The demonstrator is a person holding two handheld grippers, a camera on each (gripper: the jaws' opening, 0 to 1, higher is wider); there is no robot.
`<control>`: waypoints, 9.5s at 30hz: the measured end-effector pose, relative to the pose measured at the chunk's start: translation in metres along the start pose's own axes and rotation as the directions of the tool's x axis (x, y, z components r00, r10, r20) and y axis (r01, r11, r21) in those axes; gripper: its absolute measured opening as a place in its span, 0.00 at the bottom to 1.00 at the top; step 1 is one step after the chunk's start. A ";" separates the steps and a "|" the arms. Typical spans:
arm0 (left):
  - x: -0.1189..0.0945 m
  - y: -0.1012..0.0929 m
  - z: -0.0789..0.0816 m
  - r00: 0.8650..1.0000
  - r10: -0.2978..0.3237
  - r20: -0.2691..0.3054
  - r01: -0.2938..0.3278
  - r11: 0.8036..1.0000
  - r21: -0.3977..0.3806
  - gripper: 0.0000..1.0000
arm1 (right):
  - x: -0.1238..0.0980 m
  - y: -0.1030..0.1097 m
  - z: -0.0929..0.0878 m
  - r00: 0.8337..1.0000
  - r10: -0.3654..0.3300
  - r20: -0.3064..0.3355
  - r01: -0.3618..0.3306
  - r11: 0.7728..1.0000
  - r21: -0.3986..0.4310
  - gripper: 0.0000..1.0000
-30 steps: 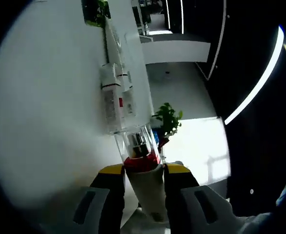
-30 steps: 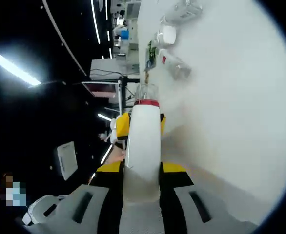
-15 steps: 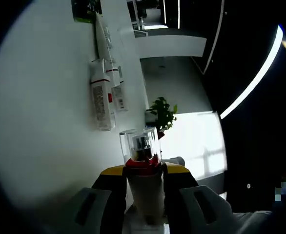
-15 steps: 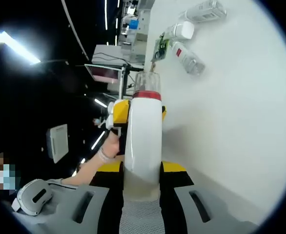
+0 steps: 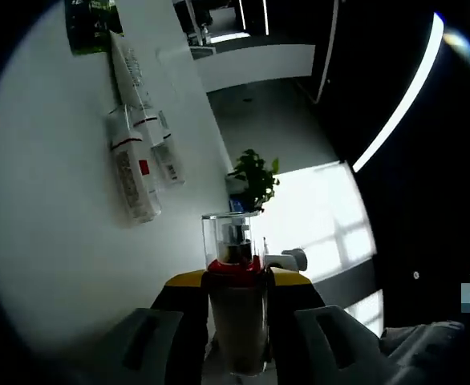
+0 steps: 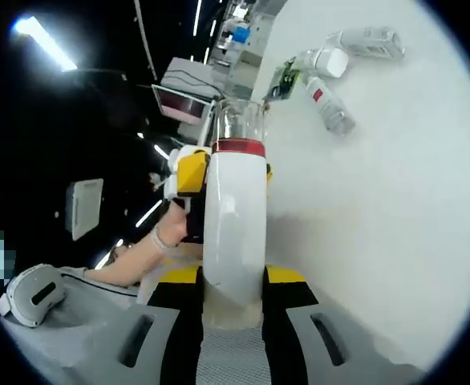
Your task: Arrange the skincare products in the storage area until every visible bottle or jar stands upright without overlapping.
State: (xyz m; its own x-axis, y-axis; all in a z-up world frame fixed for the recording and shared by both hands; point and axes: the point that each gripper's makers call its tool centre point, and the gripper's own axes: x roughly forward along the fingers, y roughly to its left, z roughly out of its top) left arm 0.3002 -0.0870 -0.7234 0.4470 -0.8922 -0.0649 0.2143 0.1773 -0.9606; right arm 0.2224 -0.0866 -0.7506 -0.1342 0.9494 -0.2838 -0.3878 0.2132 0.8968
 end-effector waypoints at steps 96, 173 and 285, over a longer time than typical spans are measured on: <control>0.008 -0.035 -0.037 0.982 0.046 -0.182 0.155 0.350 0.924 0.22 | 0.001 -0.064 0.018 0.905 -0.424 0.033 0.244 0.455 -0.857 0.29; -0.007 0.034 -0.068 0.860 0.395 -0.322 0.179 0.358 0.916 0.16 | -0.018 0.040 0.061 0.948 -0.305 0.090 0.201 0.359 -0.911 0.30; -0.015 0.035 -0.040 0.868 0.439 -0.233 0.061 0.371 0.927 0.21 | -0.102 0.004 0.144 0.903 -0.348 0.251 0.383 0.390 -0.838 0.41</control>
State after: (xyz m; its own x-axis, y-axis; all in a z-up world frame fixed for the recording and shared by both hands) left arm 0.2661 -0.0838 -0.7667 0.2797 -0.7932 -0.5410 0.9114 0.3965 -0.1101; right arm 0.3657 -0.1496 -0.6688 0.2425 0.8411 -0.4834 -0.9663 0.2535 -0.0436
